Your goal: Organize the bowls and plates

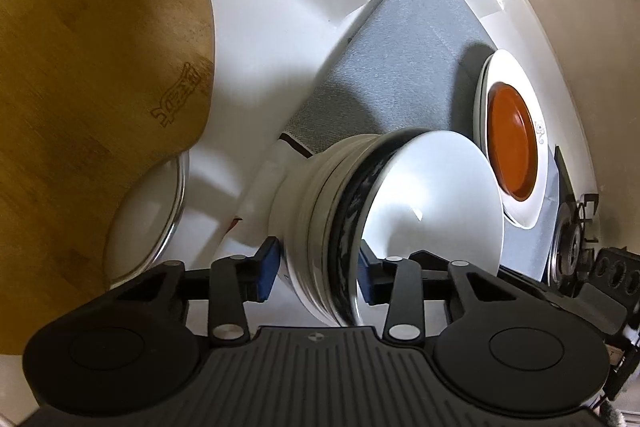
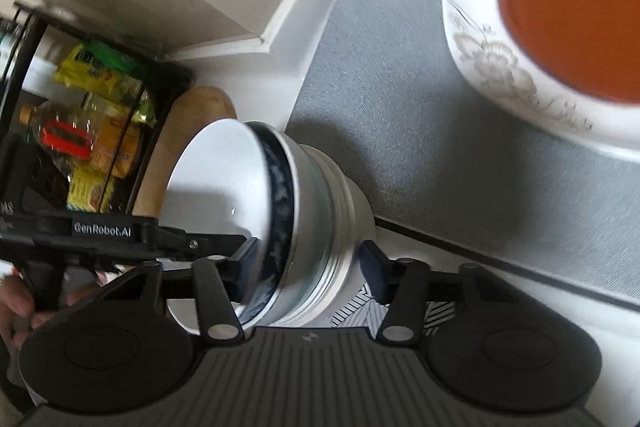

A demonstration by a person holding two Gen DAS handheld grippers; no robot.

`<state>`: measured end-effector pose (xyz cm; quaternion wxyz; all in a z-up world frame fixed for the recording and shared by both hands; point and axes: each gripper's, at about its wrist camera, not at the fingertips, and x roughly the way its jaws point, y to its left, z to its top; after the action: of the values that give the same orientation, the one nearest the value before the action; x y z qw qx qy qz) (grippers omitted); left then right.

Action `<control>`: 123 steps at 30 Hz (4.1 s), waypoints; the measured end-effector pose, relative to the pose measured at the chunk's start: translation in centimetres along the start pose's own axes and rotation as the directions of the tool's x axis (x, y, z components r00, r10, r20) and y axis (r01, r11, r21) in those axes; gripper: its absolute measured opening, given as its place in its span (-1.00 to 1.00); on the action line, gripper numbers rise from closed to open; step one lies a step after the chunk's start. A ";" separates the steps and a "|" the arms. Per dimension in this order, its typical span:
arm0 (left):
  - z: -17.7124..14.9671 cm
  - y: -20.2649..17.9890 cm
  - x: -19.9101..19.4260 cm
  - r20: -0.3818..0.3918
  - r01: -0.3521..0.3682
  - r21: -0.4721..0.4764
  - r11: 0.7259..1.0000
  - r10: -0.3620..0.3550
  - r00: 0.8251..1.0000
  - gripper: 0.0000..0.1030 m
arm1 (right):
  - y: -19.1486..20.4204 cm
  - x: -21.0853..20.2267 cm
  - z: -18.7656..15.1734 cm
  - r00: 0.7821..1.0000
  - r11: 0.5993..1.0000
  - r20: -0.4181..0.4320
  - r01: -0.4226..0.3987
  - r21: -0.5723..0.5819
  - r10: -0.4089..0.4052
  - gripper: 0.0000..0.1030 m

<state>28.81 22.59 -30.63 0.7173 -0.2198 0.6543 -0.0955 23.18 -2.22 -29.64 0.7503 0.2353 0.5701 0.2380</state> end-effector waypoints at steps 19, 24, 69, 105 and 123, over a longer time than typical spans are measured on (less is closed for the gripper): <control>-0.1 -7.0 -0.2 -0.004 -0.100 0.112 0.989 0.101 0.995 -0.16 | -0.5 -4.7 0.1 0.993 0.997 0.089 0.070 0.041 -0.073 -0.02; 0.4 -9.6 -0.6 0.003 -0.095 0.153 0.984 0.096 0.995 -0.15 | -1.6 -7.2 0.5 0.988 0.995 0.134 0.067 0.069 -0.076 -0.02; 8.9 -25.0 10.5 -0.052 -0.105 0.391 0.915 0.136 0.989 -0.14 | -17.6 -12.4 9.8 0.953 0.941 0.228 0.118 0.318 -0.197 -0.09; -31.3 -34.7 -18.7 0.595 -0.492 0.414 0.765 0.181 0.783 0.99 | 7.3 -35.9 -17.0 0.823 0.932 0.445 0.347 0.100 -0.354 0.97; -36.1 -34.7 -20.4 0.632 -0.493 0.388 0.779 0.165 0.758 0.99 | 8.9 -38.2 -20.8 0.802 0.926 0.479 0.372 0.068 -0.357 0.99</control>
<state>-3.97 -6.33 1.24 0.9143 0.0941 0.3876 -0.0704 -6.80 -17.46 -0.68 0.9034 0.1622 0.3958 0.0315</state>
